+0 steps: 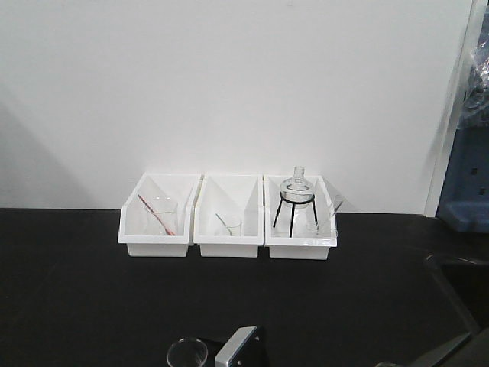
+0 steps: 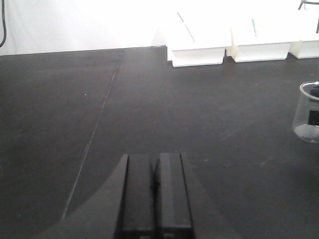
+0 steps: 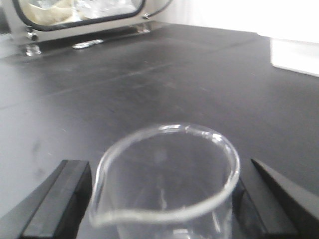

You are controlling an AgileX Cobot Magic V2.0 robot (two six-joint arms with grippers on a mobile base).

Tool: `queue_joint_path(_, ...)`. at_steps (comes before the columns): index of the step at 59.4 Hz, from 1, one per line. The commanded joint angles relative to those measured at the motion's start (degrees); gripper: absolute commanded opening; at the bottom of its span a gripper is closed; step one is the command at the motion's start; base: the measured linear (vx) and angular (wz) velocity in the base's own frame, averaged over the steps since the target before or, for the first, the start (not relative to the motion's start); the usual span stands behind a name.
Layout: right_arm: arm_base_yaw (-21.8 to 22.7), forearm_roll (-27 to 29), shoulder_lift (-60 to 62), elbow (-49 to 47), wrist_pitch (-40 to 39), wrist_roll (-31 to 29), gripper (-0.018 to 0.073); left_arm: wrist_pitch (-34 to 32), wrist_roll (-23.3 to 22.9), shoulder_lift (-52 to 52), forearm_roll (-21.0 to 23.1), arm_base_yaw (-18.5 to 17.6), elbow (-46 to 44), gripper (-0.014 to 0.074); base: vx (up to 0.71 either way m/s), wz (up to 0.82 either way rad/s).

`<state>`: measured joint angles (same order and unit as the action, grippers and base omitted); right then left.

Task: Pick beaker and place in left cabinet
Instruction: 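Lower the right gripper around the clear glass beaker and close it, then lift the beaker off the bench with the right gripper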

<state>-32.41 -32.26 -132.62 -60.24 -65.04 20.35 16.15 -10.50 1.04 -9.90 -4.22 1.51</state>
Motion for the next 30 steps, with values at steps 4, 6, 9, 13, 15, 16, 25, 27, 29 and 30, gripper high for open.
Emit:
queue_joint_path(4, -0.81, 1.15, 2.78, -1.76, -5.47, -0.35, 0.0545, -4.76, -0.24, 0.57, -0.08, 0.01, -0.65, 0.0004, 0.0, 0.0)
queue_joint_path(6, -0.94, 1.21, 2.72, -1.76, -5.35, -0.35, 0.0508, -4.76, -0.24, 0.57, -0.08, 0.01, -0.65, 0.0004, 0.0, 0.0)
queue_joint_path(9, -0.94, 1.64, 2.72, -1.76, -4.9, -0.35, 0.0438, -4.76, -0.24, 0.57, -0.08, 0.01, -0.65, 0.0004, 0.0, 0.0)
queue_joint_path(13, -0.94, 1.75, 2.72, -1.76, -4.65, -0.35, 0.032, -4.76, -0.24, 0.57, -0.08, 0.01, -0.65, 0.0004, 0.0, 0.0)
queue_joint_path(15, -0.94, 1.75, 2.72, -1.76, -4.53, -0.35, 0.0262, -4.76, -0.24, 0.57, -0.08, 0.01, -0.65, 0.0004, 0.0, 0.0)
queue_joint_path(16, -0.94, 1.75, 2.72, -1.76, -4.53, -0.35, 0.0218, -4.76, -0.24, 0.57, -0.08, 0.01, -0.65, 0.0004, 0.0, 0.0)
queue_joint_path(25, -0.94, 1.36, 2.92, -1.76, -4.58, -0.3, -0.0015, -4.76, -0.24, 0.57, -0.08, 0.01, -0.65, 0.0004, 0.0, 0.0)
queue_joint_path(27, -0.94, 1.14, 3.12, -1.76, -4.41, -0.3, -0.0013, -4.76, -0.24, 0.57, -0.08, 0.01, -0.65, 0.0004, 0.0, 0.0)
queue_joint_path(29, -0.94, 0.5, 3.44, -1.76, -4.26, -0.09, -0.001, -4.76, -0.24, 0.57, -0.08, 0.01, -0.65, 0.0004, 0.0, 0.0)
queue_joint_path(30, -0.94, 0.0, 3.67, -1.7, -4.11, 0.06, -0.0008, -4.76, -0.24, 0.57, -0.08, 0.01, -0.65, 0.0004, 0.0, 0.0)
